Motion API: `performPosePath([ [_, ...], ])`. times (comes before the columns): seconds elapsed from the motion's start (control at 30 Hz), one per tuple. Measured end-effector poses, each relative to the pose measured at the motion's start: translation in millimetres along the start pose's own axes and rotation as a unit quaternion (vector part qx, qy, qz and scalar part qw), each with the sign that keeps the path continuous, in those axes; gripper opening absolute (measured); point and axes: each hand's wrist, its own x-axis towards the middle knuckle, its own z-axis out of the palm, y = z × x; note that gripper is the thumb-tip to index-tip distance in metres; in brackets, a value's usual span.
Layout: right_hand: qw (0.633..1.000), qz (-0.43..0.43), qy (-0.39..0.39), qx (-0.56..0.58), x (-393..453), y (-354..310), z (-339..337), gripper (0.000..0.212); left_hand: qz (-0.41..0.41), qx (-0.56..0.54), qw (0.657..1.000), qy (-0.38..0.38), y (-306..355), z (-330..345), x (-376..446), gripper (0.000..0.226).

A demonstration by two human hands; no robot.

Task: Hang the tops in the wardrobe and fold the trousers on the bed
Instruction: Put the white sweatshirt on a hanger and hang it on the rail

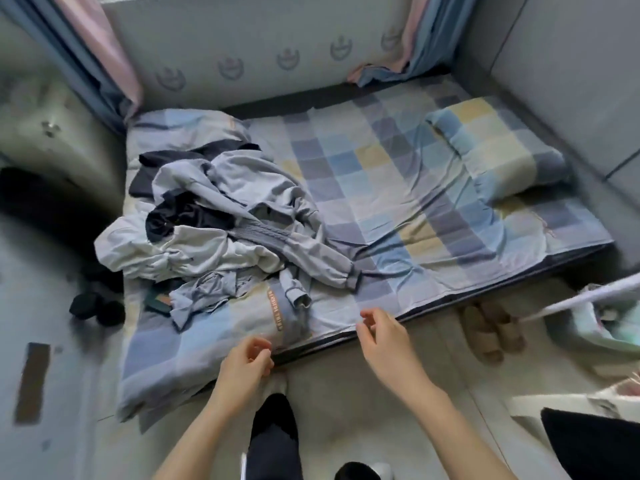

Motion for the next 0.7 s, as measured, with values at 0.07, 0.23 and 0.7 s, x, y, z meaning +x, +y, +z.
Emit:
performPosePath([
  [0.07,0.999,0.001,-0.045,-0.011,40.2,-25.7,37.1,0.025,-0.031,0.0,0.999,0.007,-17.4,-35.5,38.2,0.01],
  [0.23,0.995,0.011,-0.089,-0.052,144.8,-76.4,115.1,0.02,-0.078,0.027,0.997,0.002,-47.4,-108.0,153.5,0.013],
  [0.7,0.965,0.047,-0.157,-0.206,415.4,-62.8,337.5,0.038,-0.22,-0.002,0.972,0.078,-158.1,-193.3,464.5,0.018],
])
